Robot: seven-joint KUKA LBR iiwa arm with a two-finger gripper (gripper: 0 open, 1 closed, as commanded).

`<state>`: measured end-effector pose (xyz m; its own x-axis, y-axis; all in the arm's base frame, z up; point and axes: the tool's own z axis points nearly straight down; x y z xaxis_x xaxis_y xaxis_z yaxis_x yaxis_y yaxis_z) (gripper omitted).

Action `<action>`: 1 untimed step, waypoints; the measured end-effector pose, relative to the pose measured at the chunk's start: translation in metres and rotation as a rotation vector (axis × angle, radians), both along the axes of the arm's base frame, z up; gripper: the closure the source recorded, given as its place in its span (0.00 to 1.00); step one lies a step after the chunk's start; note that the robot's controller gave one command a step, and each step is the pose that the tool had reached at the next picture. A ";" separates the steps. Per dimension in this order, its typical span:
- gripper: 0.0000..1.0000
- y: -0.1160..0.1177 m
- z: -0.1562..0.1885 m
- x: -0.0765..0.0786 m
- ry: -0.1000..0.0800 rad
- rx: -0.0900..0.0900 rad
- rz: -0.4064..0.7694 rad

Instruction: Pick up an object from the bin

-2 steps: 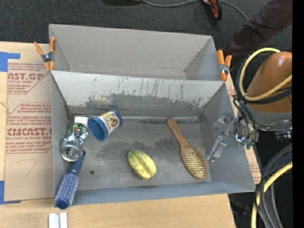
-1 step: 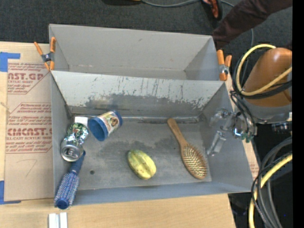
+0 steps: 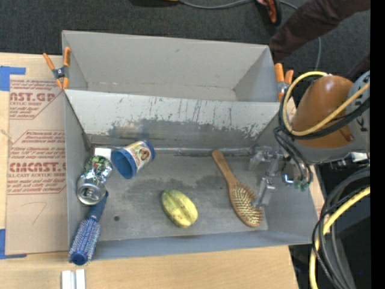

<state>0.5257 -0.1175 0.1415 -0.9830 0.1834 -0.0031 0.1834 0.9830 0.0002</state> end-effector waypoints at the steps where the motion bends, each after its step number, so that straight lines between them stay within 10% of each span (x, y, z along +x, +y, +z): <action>1: 0.00 -0.026 0.004 0.025 -0.006 -0.003 0.074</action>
Offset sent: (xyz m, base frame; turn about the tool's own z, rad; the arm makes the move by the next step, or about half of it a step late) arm 0.0088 -0.0141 -0.0715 -0.2058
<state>0.5508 -0.1437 0.1452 -0.9939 0.1103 -0.0089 0.1103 0.9939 -0.0015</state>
